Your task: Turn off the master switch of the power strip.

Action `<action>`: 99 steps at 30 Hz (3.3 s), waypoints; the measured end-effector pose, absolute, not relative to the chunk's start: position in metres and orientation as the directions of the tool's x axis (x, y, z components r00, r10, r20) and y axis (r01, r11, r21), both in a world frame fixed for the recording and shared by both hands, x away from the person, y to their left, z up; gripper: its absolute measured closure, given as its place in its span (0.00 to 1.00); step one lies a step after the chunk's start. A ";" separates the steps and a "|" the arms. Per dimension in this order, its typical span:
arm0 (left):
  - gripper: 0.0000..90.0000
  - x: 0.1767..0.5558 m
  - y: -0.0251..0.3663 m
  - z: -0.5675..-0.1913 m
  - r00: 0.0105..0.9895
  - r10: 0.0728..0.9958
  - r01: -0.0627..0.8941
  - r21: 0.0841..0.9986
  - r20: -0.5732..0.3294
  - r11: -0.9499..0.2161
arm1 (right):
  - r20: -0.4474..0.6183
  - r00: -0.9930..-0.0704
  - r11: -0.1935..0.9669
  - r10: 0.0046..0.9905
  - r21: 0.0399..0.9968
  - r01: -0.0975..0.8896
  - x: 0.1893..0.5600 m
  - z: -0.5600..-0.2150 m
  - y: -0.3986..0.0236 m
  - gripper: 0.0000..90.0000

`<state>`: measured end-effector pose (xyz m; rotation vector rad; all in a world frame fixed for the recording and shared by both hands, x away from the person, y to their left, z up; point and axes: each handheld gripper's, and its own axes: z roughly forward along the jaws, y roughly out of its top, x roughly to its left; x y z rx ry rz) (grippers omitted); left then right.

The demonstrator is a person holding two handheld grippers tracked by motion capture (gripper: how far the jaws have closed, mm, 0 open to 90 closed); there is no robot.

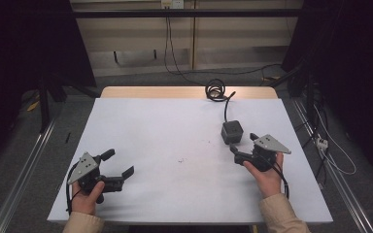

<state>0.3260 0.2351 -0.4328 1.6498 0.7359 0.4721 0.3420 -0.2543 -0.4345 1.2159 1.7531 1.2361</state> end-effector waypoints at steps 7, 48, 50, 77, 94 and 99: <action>0.04 0.326 0.235 -0.433 0.717 0.691 0.210 0.974 -0.092 -0.088 | -0.002 -0.342 0.119 0.940 0.939 0.323 0.347 -0.433 -0.254 0.21; 0.04 0.327 0.233 -0.434 0.726 0.682 0.212 0.973 -0.091 -0.096 | 0.022 -0.340 0.108 0.940 0.928 0.357 0.372 -0.427 -0.251 0.39; 0.04 0.327 0.233 -0.434 0.726 0.682 0.211 0.973 -0.091 -0.095 | 0.026 -0.341 0.105 0.940 0.927 0.360 0.373 -0.427 -0.251 0.39; 0.04 0.327 0.232 -0.435 0.731 0.677 0.211 0.972 -0.089 -0.100 | 0.043 -0.334 0.089 0.942 0.924 0.372 0.385 -0.422 -0.255 0.50; 0.04 0.328 0.231 -0.435 0.734 0.673 0.213 0.972 -0.088 -0.104 | 0.047 -0.339 0.092 0.940 0.919 0.383 0.391 -0.422 -0.256 0.58; 0.04 0.328 0.231 -0.435 0.735 0.673 0.212 0.972 -0.088 -0.104 | 0.051 -0.339 0.091 0.939 0.917 0.388 0.393 -0.423 -0.257 0.61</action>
